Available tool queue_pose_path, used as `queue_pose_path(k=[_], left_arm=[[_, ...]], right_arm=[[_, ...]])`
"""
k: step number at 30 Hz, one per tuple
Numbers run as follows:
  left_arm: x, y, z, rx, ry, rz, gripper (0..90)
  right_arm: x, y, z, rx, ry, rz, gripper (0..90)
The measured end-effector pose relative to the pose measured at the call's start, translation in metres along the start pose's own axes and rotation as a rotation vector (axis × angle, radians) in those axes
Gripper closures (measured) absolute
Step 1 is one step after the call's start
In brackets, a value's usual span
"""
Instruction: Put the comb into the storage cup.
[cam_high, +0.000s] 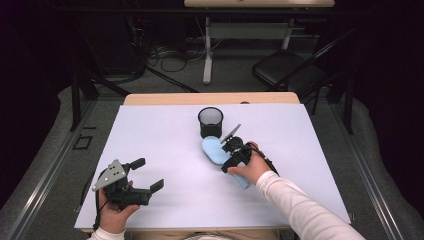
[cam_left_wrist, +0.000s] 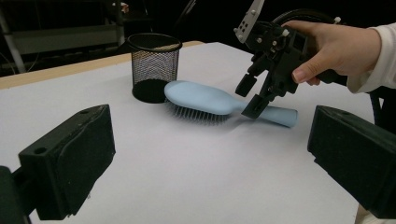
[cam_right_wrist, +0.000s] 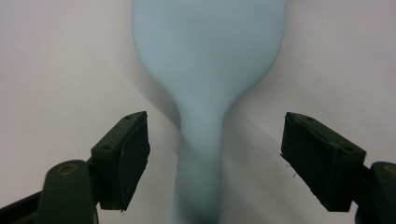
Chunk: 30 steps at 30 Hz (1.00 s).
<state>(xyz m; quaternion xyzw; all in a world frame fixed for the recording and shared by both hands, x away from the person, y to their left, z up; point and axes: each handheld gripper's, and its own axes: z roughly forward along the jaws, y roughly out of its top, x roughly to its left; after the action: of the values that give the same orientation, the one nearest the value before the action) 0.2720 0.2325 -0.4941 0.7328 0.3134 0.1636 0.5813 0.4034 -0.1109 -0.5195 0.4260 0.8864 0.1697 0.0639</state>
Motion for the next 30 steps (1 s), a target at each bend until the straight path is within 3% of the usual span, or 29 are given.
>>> queue_pose_path(k=[5,6,9,19,20,21,23,27,30], left_arm=[[0.0,0.0,0.0,0.001,0.002,0.0,0.9],[0.0,0.0,0.0,0.002,0.001,-0.001,0.9],[0.0,0.0,0.0,0.002,-0.001,-0.001,1.0],[0.0,0.0,0.0,0.0,0.003,-0.002,1.1],[0.0,0.0,0.0,-0.001,0.003,-0.002,1.1],[0.0,0.0,0.0,-0.001,0.003,-0.003,1.1],[0.0,0.0,0.0,-0.002,0.0,-0.003,1.1],[0.0,0.0,0.0,-0.002,0.003,-0.002,1.1],[0.0,0.0,-0.001,-0.002,0.002,-0.002,1.2]], right_arm=[[-0.002,0.001,0.0,0.008,0.002,-0.002,23.2],[0.0,0.001,0.001,-0.001,0.005,0.028,23.3],[-0.001,0.002,0.002,0.014,0.005,0.004,26.7],[0.0,0.003,0.008,0.01,0.009,0.003,28.9],[0.001,0.004,0.006,0.055,0.0,0.008,29.1],[0.001,0.003,0.009,0.021,0.001,0.003,30.8],[0.001,0.004,0.009,0.041,0.005,0.011,32.6],[0.001,0.003,0.011,0.024,0.002,0.026,35.1],[0.0,0.004,0.01,0.056,0.006,0.026,39.4]])
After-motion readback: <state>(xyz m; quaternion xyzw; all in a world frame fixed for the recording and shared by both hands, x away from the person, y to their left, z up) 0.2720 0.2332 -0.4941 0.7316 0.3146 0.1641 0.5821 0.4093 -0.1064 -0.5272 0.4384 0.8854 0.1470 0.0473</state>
